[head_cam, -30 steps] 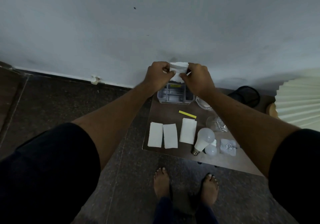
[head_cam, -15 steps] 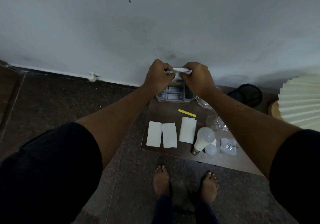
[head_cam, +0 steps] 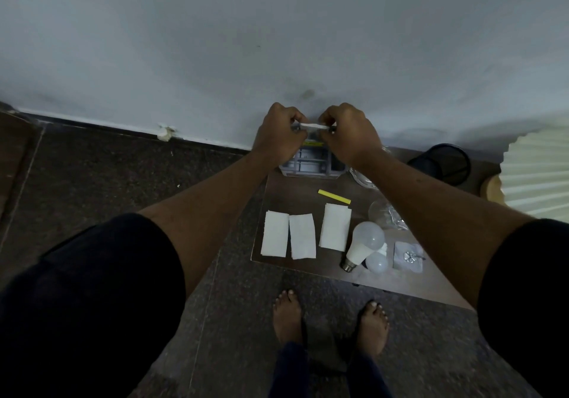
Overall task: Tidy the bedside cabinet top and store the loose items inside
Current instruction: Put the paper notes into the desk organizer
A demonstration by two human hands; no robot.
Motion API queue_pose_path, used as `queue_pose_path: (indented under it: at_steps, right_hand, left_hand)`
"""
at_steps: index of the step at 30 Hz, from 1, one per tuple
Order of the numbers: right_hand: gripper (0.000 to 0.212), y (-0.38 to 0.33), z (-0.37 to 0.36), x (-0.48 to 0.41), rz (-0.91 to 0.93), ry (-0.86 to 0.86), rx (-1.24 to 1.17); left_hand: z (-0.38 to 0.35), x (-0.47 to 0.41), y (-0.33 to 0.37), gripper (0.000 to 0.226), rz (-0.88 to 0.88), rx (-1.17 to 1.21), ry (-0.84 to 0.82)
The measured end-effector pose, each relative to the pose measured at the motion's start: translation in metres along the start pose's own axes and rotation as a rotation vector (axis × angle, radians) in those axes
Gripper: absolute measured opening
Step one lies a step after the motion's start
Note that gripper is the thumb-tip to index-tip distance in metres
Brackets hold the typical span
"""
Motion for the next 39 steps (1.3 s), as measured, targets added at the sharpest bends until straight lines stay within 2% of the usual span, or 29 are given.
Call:
queue_pose_path:
  at_steps: [5, 8, 12, 20, 28, 33, 39]
  right_hand:
    - [0.022, 0.003, 0.001, 0.002, -0.002, 0.022, 0.007]
    - [0.031, 0.003, 0.001, 0.004, 0.000, 0.031, -0.013]
    - [0.039, 0.003, 0.006, 0.015, -0.036, 0.121, -0.101]
    - [0.021, -0.008, -0.001, 0.055, -0.009, 0.195, -0.152]
    - [0.016, -0.028, -0.048, 0.103, -0.001, 0.083, -0.211]
    - [0.014, -0.033, -0.104, 0.131, -0.029, -0.080, -0.142]
    - [0.032, -0.035, -0.146, 0.153, -0.003, -0.221, 0.015]
  left_hand:
    - [-0.001, 0.002, -0.001, 0.015, 0.004, -0.010, 0.003]
    - [0.002, 0.003, -0.001, 0.016, 0.018, -0.004, 0.013]
    - [0.011, 0.011, -0.006, 0.024, 0.054, 0.067, 0.074]
    - [0.023, 0.060, -0.029, 0.023, 0.094, 0.201, 0.182]
    - [0.007, 0.130, -0.079, 0.014, 0.291, 0.239, 0.159]
    - [-0.009, 0.169, -0.116, 0.014, 0.485, 0.216, 0.072]
    - [-0.028, 0.191, -0.147, 0.019, 0.633, 0.228, 0.017]
Point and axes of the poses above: each hand's wrist, its own x-axis away from the middle knuckle, its own z-axis out of the back of the hand, y = z × x, the point moved 7 cm from there along -x, towards the middle knuckle
